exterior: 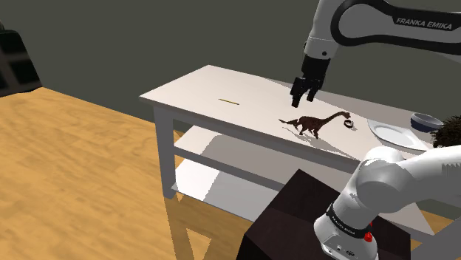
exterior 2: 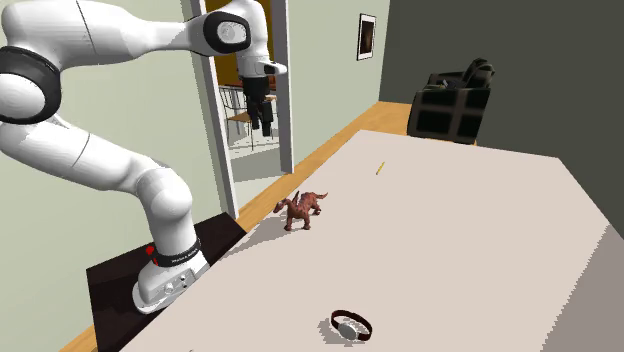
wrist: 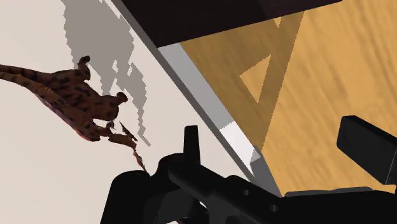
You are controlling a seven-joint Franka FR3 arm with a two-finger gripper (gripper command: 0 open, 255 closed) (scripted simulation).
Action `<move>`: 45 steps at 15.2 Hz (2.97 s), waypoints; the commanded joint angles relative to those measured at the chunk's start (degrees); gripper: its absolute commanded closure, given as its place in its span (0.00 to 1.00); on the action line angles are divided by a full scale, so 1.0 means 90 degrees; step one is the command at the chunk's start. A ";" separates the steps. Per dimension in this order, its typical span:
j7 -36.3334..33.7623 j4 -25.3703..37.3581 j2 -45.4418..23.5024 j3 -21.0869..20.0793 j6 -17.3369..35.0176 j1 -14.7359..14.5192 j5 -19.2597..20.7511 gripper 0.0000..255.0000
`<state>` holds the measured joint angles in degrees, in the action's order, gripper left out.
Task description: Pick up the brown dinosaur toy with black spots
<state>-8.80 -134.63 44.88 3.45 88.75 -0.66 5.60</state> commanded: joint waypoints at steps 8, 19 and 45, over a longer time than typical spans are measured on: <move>0.1523 -0.0335 -0.0014 0.1264 0.0113 0.0198 0.0588 0.00; 0.3981 0.0000 -0.1196 0.3356 0.0579 0.0293 0.1385 0.00; 0.4232 -0.0102 -0.1424 0.3642 0.0871 0.0273 0.1456 1.00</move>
<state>29.28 -136.14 31.85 36.47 97.41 1.79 18.80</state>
